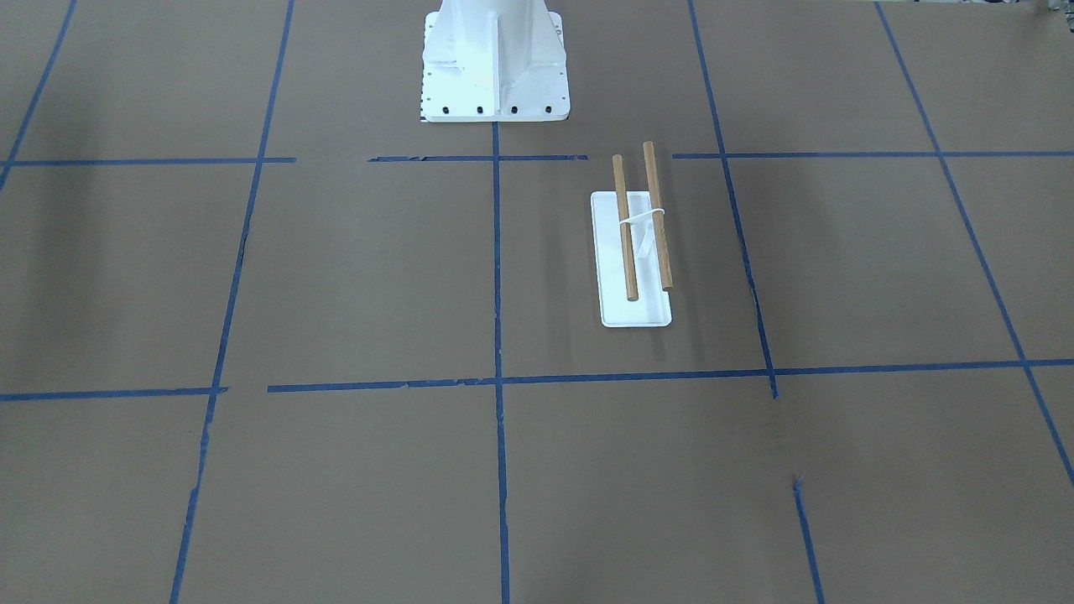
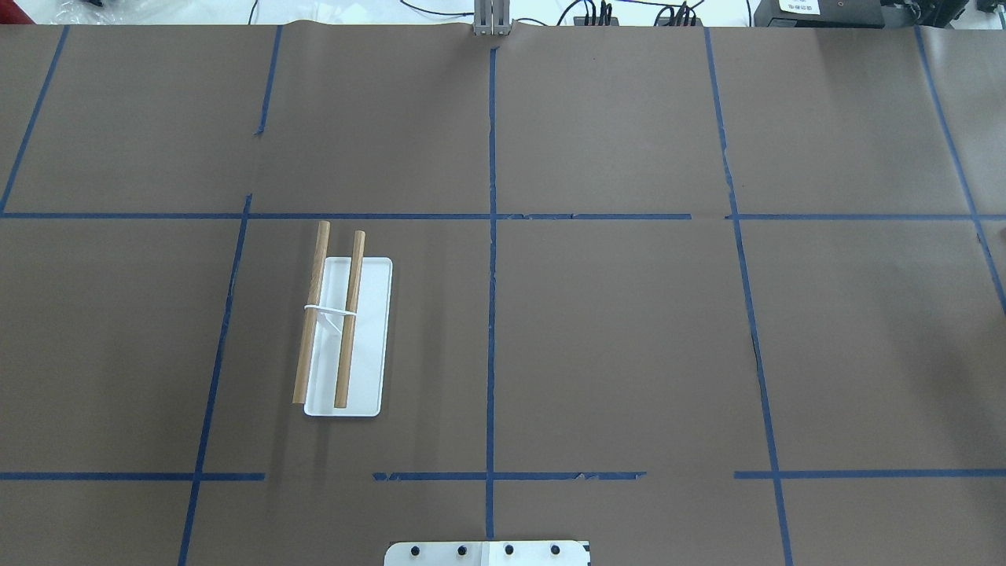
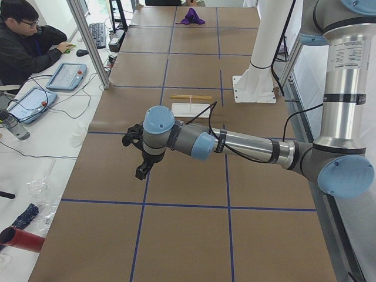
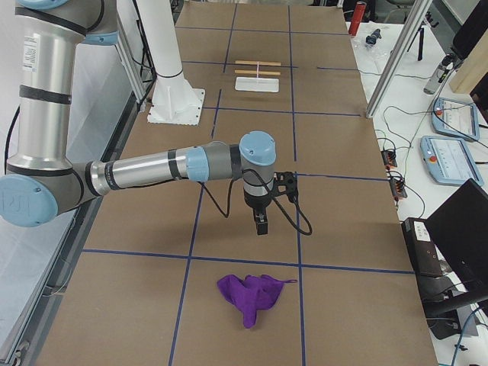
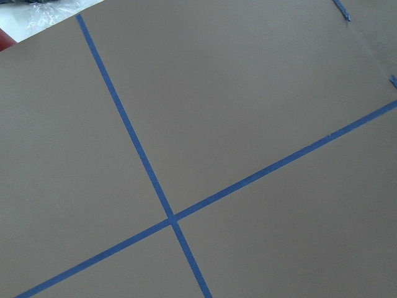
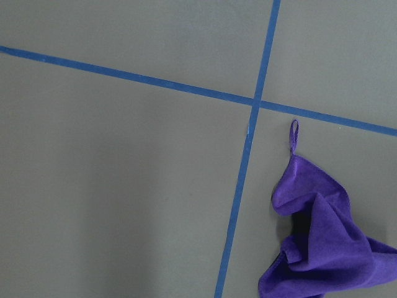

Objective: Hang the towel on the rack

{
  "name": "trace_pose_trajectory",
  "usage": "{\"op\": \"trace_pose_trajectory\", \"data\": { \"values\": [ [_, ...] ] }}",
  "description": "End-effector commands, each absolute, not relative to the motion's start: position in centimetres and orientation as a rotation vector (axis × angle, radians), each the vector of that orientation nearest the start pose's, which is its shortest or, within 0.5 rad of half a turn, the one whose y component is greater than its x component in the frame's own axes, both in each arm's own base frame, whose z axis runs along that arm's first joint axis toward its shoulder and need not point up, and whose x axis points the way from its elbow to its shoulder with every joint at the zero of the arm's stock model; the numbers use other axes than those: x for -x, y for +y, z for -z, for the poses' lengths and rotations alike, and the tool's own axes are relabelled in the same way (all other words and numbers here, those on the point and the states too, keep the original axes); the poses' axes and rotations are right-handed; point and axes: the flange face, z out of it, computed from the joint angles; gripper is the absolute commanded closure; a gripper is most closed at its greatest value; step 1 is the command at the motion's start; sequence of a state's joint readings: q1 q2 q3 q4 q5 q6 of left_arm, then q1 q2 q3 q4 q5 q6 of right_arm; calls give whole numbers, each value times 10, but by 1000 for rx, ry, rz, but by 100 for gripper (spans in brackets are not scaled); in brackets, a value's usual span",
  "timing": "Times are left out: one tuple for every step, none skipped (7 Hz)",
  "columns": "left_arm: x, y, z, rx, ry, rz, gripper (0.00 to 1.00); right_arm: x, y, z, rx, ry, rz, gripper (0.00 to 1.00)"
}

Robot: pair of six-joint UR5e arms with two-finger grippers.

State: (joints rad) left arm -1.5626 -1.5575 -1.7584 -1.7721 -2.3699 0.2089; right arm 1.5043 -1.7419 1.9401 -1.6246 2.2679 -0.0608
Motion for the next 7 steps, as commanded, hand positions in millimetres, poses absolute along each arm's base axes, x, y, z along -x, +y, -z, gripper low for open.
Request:
{"op": "trace_pose_trajectory", "data": {
  "values": [
    [57,-500,-548,-434,754,-354,0,-43,-427,-609,-187,-661,281,0],
    [58,-499,-548,-434,754,-351,0,-43,-424,-625,-181,-660,351,0],
    [58,-499,-548,-434,754,-351,0,-43,-413,-648,-137,-685,341,0],
    [57,-499,-549,-432,754,-352,0,-45,-405,-672,-95,-652,339,0],
    [58,-499,-547,-436,753,-352,0,-49,-404,-682,-121,-609,389,0],
    [58,-499,-548,-434,754,-351,0,-58,-402,-703,-103,-494,432,0],
    [58,-498,-546,-439,753,-353,0,-58,-403,-729,-80,-489,454,0]
  ]
}}
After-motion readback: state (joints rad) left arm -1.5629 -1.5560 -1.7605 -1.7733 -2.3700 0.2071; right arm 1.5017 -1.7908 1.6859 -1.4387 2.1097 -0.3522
